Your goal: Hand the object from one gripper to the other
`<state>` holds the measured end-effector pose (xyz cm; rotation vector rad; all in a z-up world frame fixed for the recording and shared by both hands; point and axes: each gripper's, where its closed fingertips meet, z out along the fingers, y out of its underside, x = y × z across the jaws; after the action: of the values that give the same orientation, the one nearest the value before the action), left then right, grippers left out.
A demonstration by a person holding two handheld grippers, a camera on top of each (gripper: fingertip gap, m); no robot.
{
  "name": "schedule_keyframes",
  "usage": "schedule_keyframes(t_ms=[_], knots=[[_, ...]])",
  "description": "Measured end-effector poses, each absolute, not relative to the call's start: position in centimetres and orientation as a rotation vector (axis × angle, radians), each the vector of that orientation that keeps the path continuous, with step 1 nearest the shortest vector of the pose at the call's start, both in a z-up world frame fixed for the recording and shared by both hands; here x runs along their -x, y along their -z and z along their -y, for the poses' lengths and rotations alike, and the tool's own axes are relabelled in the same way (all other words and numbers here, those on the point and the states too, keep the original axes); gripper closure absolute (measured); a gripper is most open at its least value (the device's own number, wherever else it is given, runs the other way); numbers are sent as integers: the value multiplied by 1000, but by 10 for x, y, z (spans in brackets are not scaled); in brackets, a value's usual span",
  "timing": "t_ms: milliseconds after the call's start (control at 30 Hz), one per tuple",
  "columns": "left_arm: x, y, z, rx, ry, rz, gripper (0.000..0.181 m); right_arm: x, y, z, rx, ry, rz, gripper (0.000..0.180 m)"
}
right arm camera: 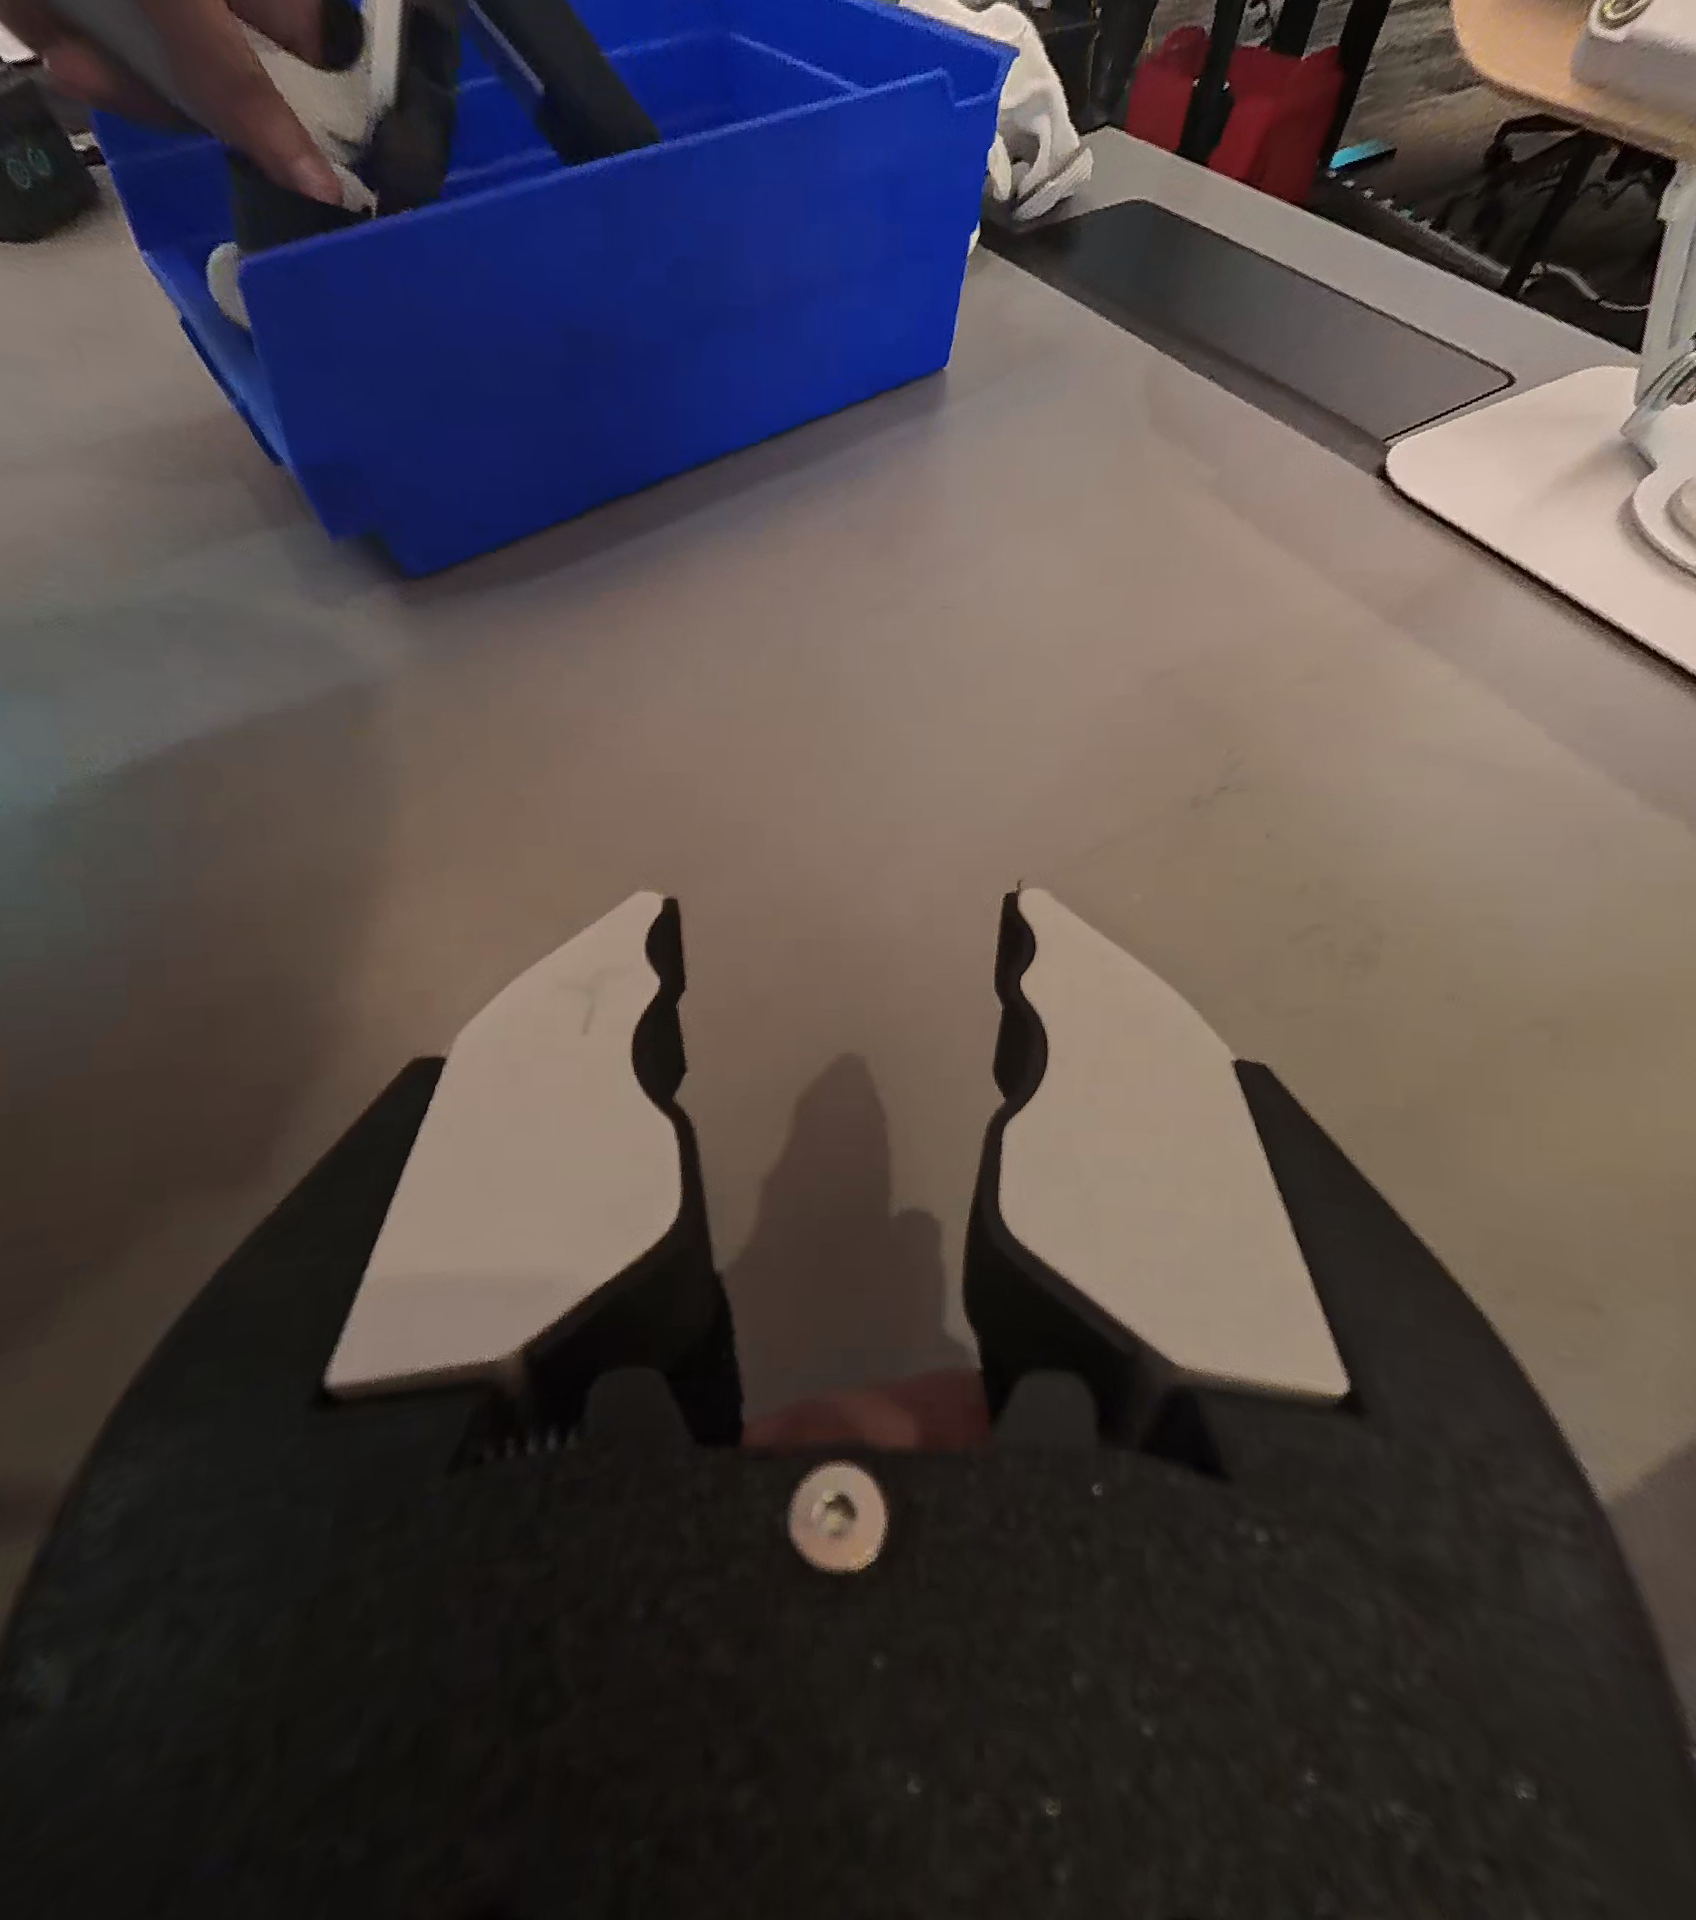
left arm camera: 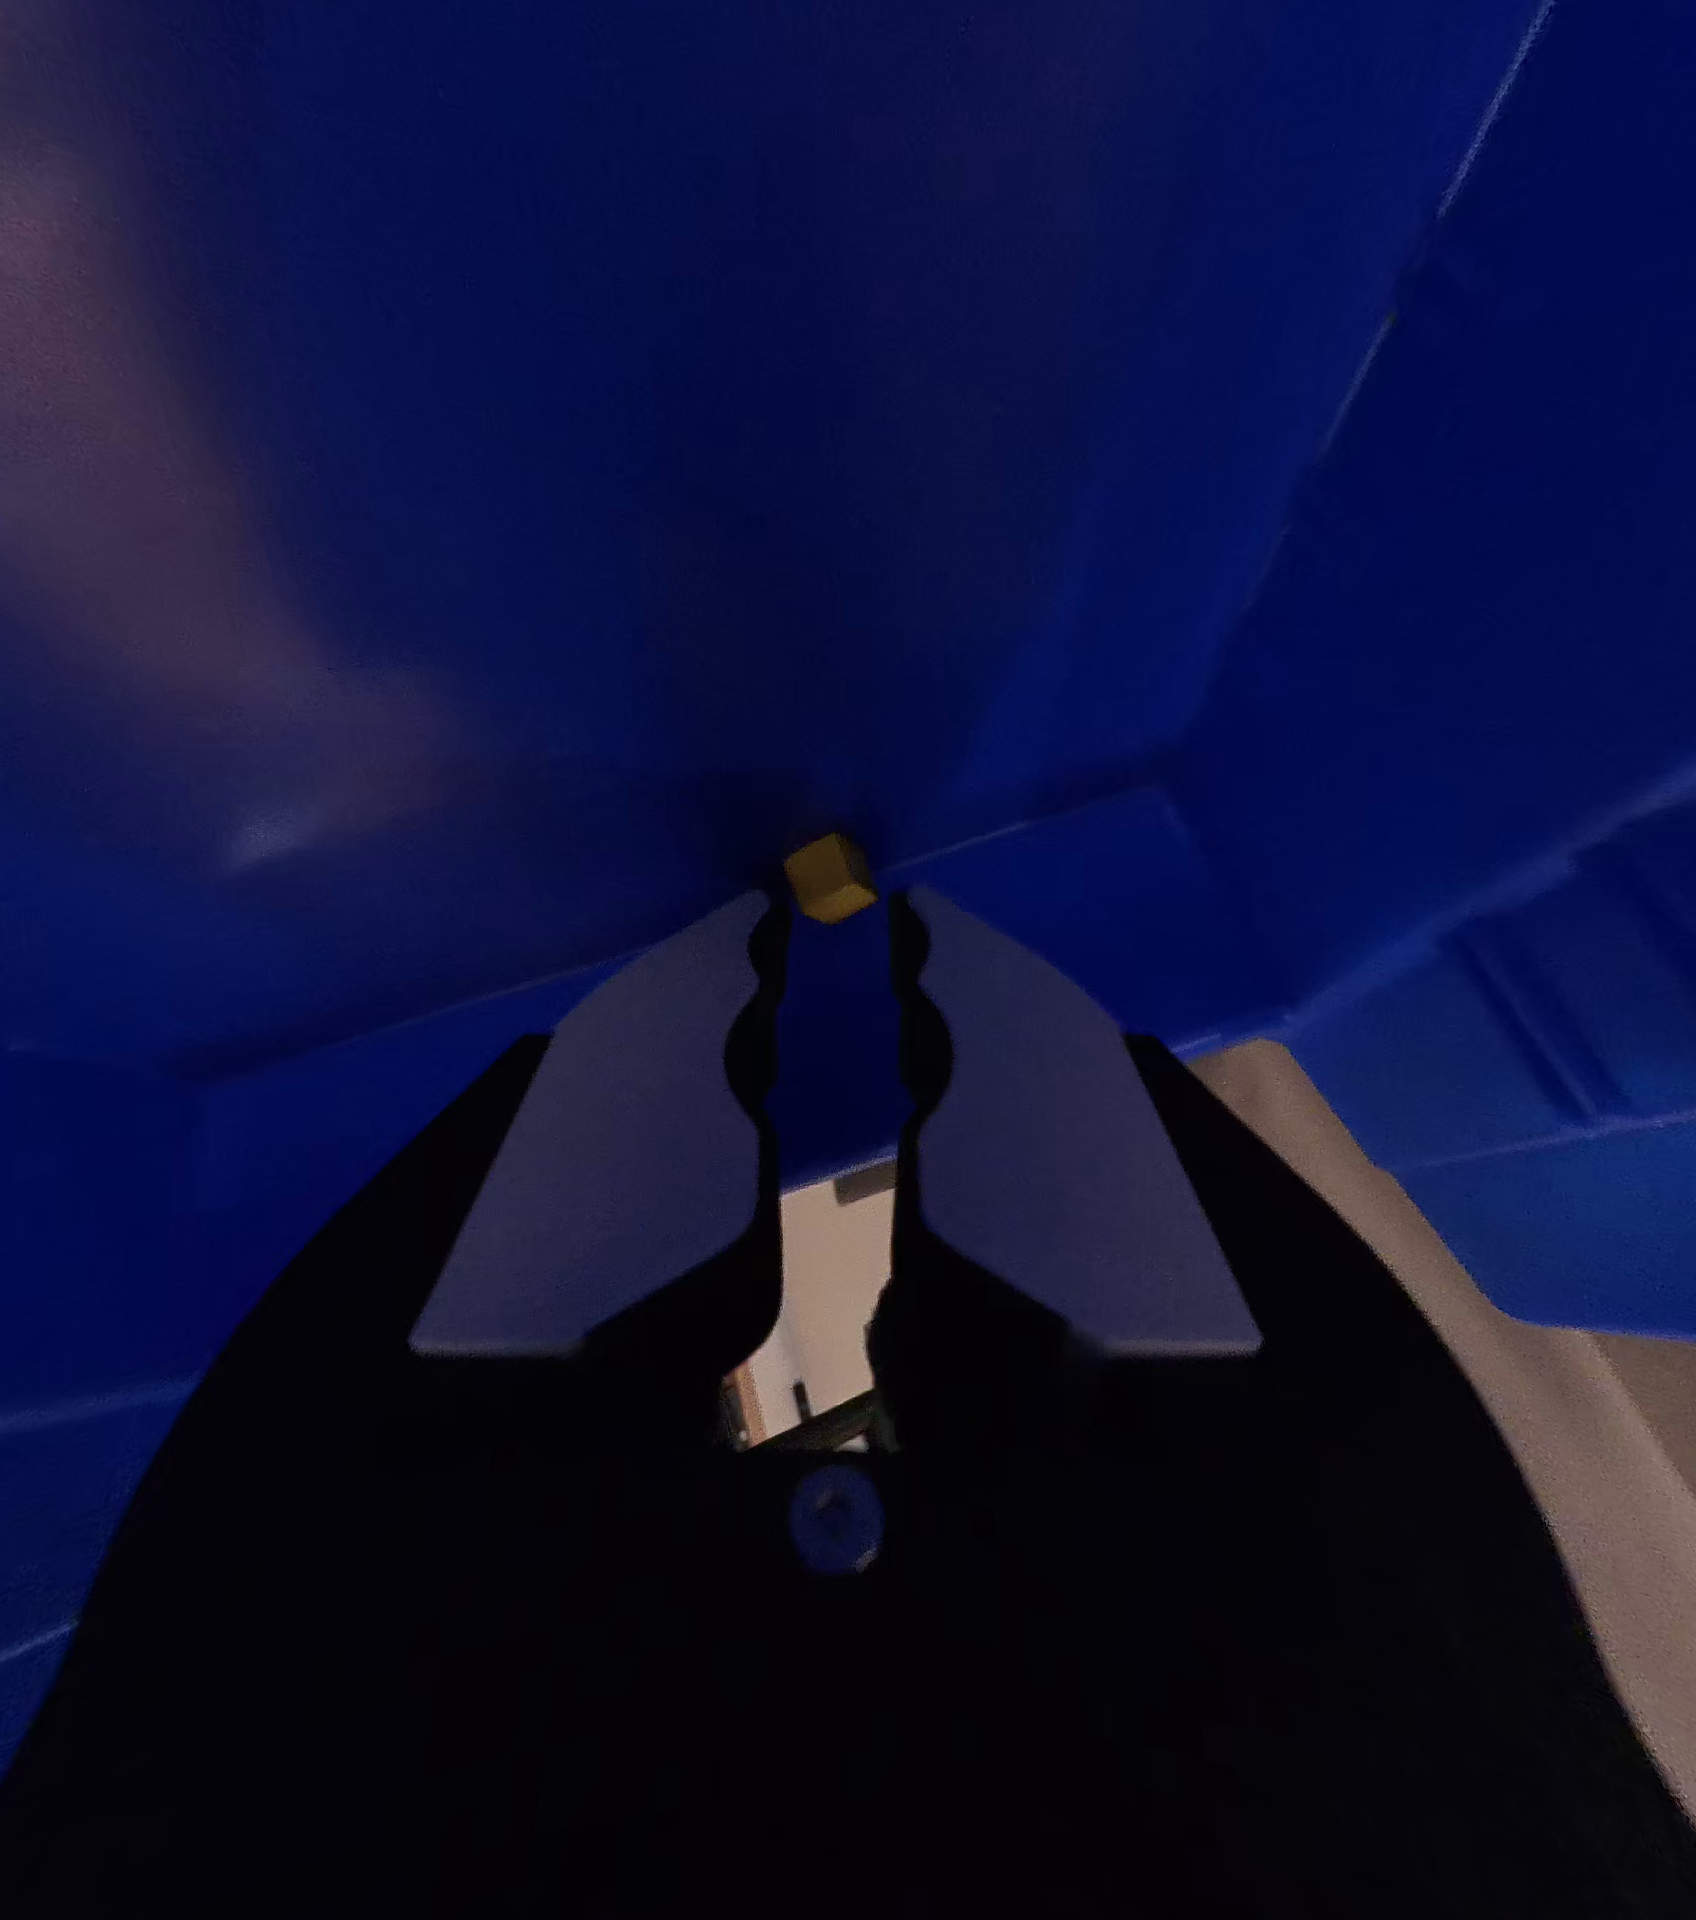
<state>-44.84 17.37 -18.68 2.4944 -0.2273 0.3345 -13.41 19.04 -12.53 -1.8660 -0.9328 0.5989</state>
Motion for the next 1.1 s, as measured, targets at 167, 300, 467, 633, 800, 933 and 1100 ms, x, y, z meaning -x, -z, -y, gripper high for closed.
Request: schedule_keyframes(t_ms=[167,300,467,633,800,933,1100], knots=[[451,188,-174,-2492,-302,225,167,134,129,-185,1875,-604,951,122],[449,188,-177,-2504,-342,203,167,130,129,-184,1879,-581,950,123],[452,186,-192,-2602,-395,197,167,129,127,-182,1868,-546,959,124],[445,169,-204,-2776,-640,306,167,130,123,-185,1821,-530,927,130],[428,141,-227,-3062,-1087,524,168,142,123,-187,1796,-585,910,125],[394,72,-251,-3201,-1683,729,167,156,107,-197,1712,-589,894,123],[316,-42,-264,-2997,-2224,1350,168,180,29,-232,1437,-429,990,131]])
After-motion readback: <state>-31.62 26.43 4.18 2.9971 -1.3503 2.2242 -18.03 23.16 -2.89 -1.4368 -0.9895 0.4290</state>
